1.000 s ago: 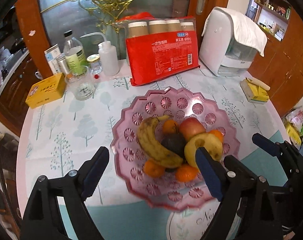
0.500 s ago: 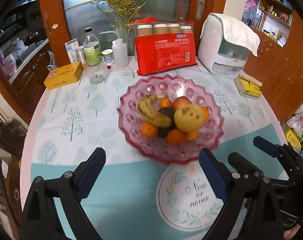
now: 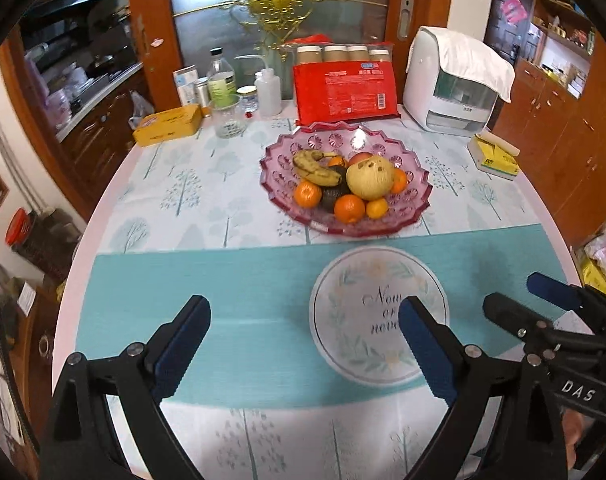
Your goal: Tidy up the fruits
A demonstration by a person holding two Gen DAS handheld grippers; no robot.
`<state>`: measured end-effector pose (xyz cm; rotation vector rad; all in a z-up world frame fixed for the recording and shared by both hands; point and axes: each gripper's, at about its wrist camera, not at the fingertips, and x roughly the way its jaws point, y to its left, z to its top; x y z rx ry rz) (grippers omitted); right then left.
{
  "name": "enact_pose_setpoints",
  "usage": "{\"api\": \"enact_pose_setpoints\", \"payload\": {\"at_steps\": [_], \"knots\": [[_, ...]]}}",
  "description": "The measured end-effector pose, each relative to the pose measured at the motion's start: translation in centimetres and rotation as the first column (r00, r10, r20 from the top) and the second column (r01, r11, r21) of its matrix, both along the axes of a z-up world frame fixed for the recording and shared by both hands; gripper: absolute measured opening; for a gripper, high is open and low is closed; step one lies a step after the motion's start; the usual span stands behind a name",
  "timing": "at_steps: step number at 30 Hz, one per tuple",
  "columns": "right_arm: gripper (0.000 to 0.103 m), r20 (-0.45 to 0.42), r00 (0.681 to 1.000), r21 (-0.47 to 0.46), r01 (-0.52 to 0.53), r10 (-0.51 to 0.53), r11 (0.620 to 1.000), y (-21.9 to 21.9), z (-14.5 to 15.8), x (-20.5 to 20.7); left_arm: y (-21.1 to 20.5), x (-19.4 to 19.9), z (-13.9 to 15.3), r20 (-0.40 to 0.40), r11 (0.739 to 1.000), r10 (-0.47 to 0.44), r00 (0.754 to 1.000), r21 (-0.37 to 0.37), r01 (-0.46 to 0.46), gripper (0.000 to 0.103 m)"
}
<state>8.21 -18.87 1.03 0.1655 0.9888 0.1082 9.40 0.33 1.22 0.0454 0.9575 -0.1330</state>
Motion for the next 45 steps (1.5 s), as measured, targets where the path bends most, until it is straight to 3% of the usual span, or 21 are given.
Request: {"api": "enact_pose_setpoints", "payload": {"at_steps": [7, 15, 45], "knots": [[0.077, 0.036, 0.999, 0.025, 0.026, -0.027, 0.999, -0.2, 2.7, -2.9, 0.0, -3.7, 1.7, 0.034, 0.998, 0.069, 0.997, 0.003, -0.069, 0.096], [0.077, 0.093, 0.996, -0.026, 0.013, -0.011, 1.0, 0.5, 4.4, -4.2, -0.7, -5.3, 3.1, 0.084, 0.995, 0.09, 0.992, 0.023, -0.092, 0.096], [0.077, 0.099, 0.995, -0.02, 0.008, -0.006, 1.0, 0.4, 4.6, -5.2, -0.3, -6.3, 2.8, 0.077, 0.994, 0.1, 0.992, 0.03, -0.102, 0.096]]}}
